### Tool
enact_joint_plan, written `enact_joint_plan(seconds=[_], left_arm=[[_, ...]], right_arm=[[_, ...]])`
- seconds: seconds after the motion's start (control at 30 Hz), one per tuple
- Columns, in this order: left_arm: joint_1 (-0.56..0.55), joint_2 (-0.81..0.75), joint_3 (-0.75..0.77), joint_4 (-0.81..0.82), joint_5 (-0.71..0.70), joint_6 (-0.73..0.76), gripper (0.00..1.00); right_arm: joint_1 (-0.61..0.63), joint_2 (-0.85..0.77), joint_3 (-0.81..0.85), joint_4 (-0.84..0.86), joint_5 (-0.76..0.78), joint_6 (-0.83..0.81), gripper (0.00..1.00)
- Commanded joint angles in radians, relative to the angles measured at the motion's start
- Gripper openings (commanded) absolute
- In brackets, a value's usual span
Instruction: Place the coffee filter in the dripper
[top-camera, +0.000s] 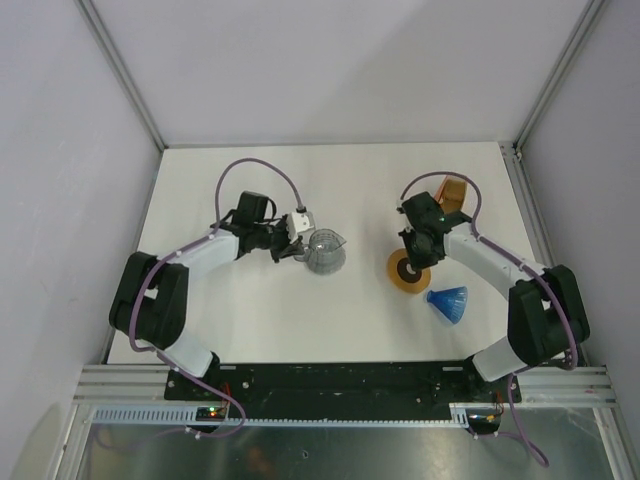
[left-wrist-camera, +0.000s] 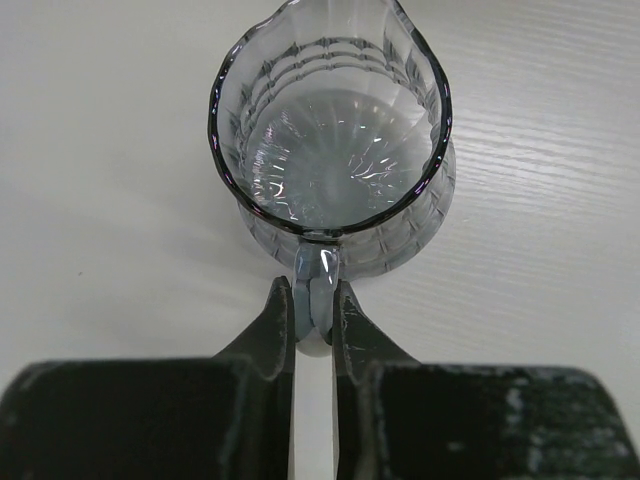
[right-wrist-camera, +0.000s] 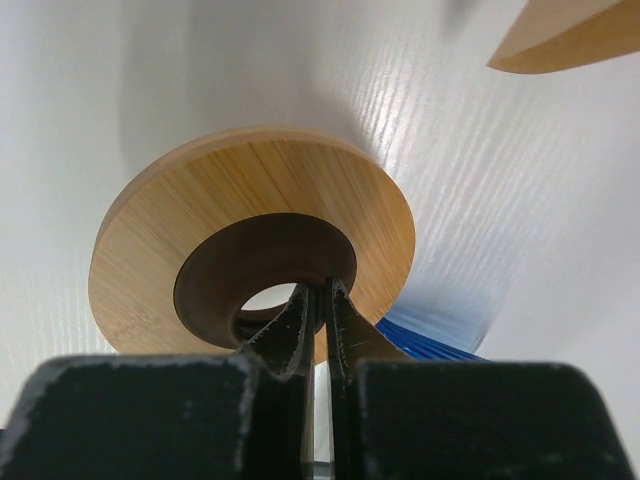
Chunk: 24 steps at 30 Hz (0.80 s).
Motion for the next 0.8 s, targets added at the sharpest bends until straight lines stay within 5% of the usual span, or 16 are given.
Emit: enact_joint_plan(seconds=[0.0, 0.53, 0.77], left_arm=[[-0.03, -0.032, -0.004, -0.003, 0.095, 0.044, 0.0], [-0.132, -0.05, -0.04, -0.048, 0.158, 0.12, 0.01], [-0.134, -0.073, -0.024, -0.048, 0.149, 0.076, 0.58]], right_arm=[[-0.023, -0.072, 0.039, -0.002, 0.003, -0.019, 0.0], [0.02, -0.106, 0.144, -0.085, 0.057, -0.021, 0.0], [0.054, -0.089, 0.179, -0.101, 0.071, -0.025, 0.0]])
